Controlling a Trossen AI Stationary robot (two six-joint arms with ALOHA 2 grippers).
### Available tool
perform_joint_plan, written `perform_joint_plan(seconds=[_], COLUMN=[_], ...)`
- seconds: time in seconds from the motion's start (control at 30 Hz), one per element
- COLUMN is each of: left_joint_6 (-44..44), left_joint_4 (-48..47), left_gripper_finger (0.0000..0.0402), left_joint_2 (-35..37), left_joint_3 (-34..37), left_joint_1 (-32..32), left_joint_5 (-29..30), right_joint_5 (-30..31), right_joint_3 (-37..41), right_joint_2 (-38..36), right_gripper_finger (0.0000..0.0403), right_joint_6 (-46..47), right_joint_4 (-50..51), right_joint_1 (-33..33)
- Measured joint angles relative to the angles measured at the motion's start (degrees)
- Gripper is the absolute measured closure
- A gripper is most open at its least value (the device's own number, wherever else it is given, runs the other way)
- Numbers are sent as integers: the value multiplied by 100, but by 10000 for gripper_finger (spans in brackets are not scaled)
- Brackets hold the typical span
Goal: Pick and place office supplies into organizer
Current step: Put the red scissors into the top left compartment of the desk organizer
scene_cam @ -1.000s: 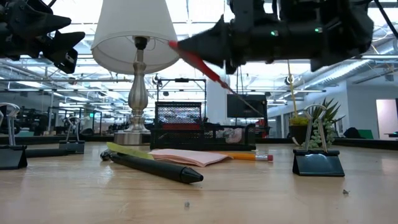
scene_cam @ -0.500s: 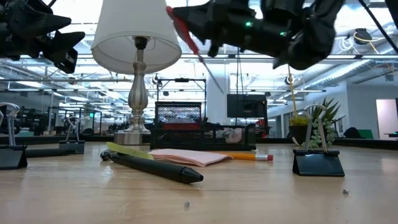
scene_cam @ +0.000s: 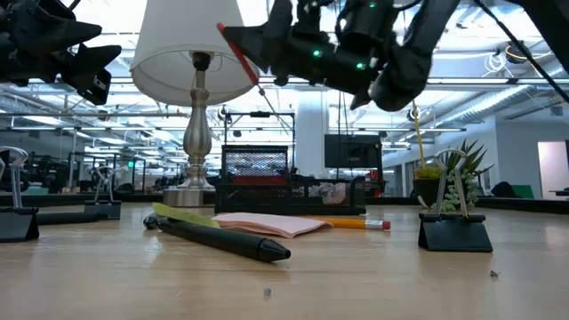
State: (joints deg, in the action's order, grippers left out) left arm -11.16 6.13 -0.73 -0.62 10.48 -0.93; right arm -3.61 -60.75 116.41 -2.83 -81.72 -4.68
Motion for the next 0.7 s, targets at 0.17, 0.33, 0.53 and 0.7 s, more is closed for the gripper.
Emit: perform_joint_plan(seconds=[0.17, 0.33, 0.53, 0.7], left_joint_6=[0, 0, 0, 0], left_joint_4=[-1, 2, -1, 0], left_gripper_finger=[250, 250, 250, 250], left_joint_2=[-2, -2, 0, -2], left_joint_3=[0, 0, 1, 0], left_joint_1=[-1, 0, -1, 0], left_joint_5=[0, 0, 1, 0], right_joint_5=[-254, -414, -408, -384], right_joint_3=[-476, -922, -838, -714], right_joint_2=[453, 919, 1037, 1050], right_gripper_finger=[381, 379, 379, 379], right_joint_6=[338, 433, 374, 443], right_joint_4=[13, 138, 219, 238], right_joint_1=[-270, -376, -399, -446])
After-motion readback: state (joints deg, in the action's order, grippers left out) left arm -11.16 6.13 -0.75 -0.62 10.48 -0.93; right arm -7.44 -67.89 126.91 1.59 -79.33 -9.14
